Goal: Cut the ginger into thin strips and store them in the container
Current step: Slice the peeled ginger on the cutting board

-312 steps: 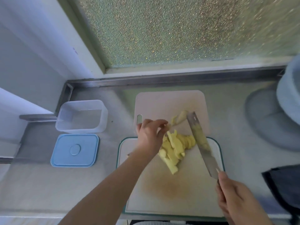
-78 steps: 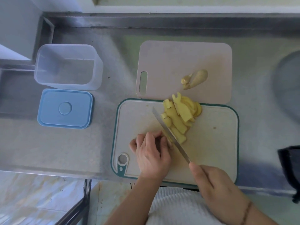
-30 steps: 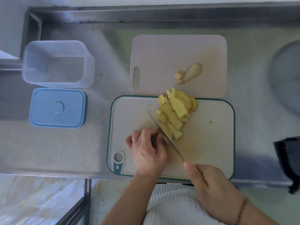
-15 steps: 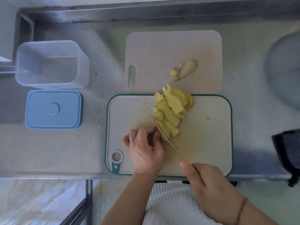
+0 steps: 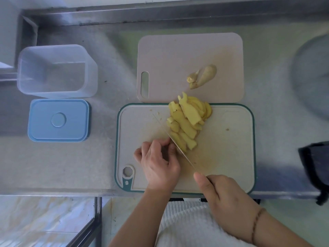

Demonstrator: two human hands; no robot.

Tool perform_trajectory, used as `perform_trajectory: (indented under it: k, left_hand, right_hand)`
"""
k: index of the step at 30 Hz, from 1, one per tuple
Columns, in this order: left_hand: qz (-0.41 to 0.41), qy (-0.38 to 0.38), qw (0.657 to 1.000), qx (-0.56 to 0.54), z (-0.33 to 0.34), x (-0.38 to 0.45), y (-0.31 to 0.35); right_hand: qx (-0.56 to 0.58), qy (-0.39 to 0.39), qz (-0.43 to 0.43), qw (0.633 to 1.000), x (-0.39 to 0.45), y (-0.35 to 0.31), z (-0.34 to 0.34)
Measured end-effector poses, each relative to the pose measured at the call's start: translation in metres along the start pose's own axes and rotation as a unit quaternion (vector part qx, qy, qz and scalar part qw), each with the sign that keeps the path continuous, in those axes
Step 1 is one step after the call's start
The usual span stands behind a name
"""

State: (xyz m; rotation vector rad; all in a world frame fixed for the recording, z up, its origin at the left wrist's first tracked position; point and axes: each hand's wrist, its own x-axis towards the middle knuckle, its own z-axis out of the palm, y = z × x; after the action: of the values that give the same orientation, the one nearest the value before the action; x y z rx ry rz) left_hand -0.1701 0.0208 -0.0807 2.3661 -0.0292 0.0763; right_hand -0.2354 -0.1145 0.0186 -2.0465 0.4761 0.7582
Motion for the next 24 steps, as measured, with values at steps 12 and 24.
perform_trajectory:
  k: [12,24]
  left_hand:
    - [0.003,0.004,1.000,0.005,0.000,0.000,0.003]
    - [0.023,-0.002,1.000,0.020,0.001,-0.001,0.000]
  right_hand:
    - [-0.017,-0.007,-0.006,1.000,0.002,-0.002,-0.004]
    - [0.006,-0.002,-0.009,1.000,0.013,0.003,0.002]
